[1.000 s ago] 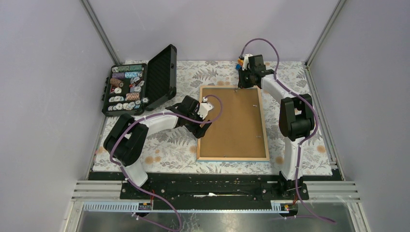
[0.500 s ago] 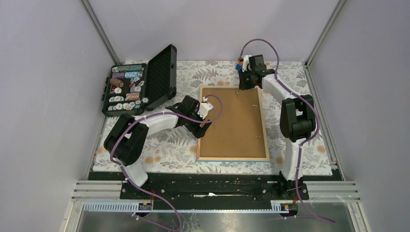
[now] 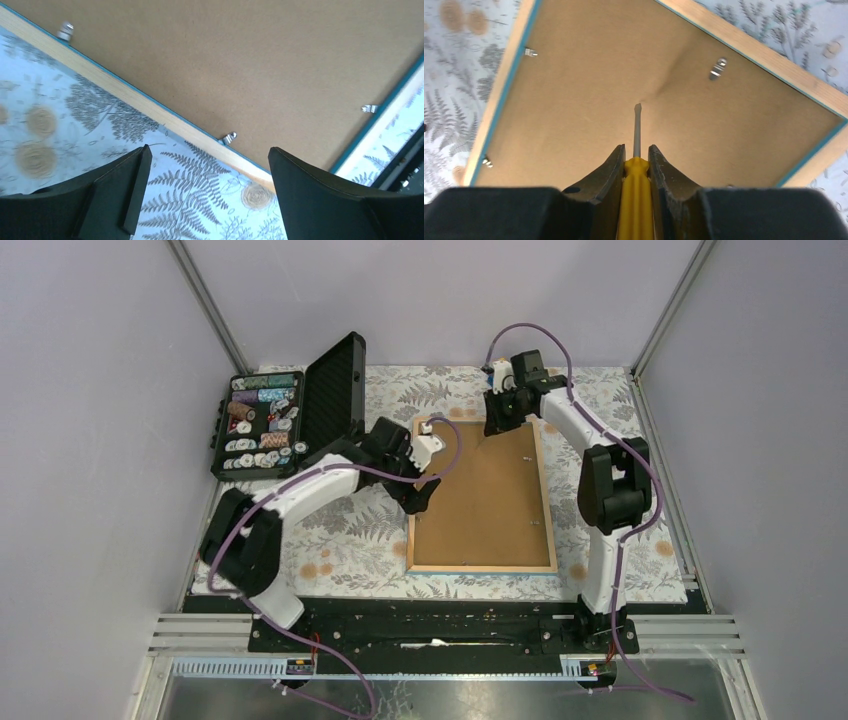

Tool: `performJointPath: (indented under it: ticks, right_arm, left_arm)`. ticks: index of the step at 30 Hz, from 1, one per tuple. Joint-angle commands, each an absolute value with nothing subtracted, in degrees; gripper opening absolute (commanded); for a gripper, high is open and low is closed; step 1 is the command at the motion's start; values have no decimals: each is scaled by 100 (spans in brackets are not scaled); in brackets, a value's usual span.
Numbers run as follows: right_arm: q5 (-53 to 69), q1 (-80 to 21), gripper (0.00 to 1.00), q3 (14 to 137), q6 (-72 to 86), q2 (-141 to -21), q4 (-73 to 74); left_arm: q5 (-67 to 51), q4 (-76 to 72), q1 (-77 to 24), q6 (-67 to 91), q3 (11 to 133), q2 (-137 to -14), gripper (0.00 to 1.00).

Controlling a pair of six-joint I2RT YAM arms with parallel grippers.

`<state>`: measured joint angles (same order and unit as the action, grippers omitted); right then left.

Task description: Take the photo out of the frame

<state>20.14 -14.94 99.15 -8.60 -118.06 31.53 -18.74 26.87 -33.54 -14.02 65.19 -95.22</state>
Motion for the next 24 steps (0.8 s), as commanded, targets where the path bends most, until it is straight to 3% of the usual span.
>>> performJointPath:
  ticks: [1,8,15,24]
  right_arm:
    - [2558,-1843,0,10489,-890,-11476,3442]
    - [2573,-2415,0,11089,-786,-11886,3445]
    - [2588,-2700,0,11669,-602,-12444,3390]
    - [2336,-2891,0,11713,-587,-12738,3386]
  left_arm:
    - [-2019,2944,-3318,-1922,6592,-8534,94]
    - [-2518,3074,-3202,-2375,5702,-7873,95]
    - [-3160,2174,-3103,-2691,4547,-7090,95]
    - [-3292,1924,-3124,-2668,4375,-7266,93]
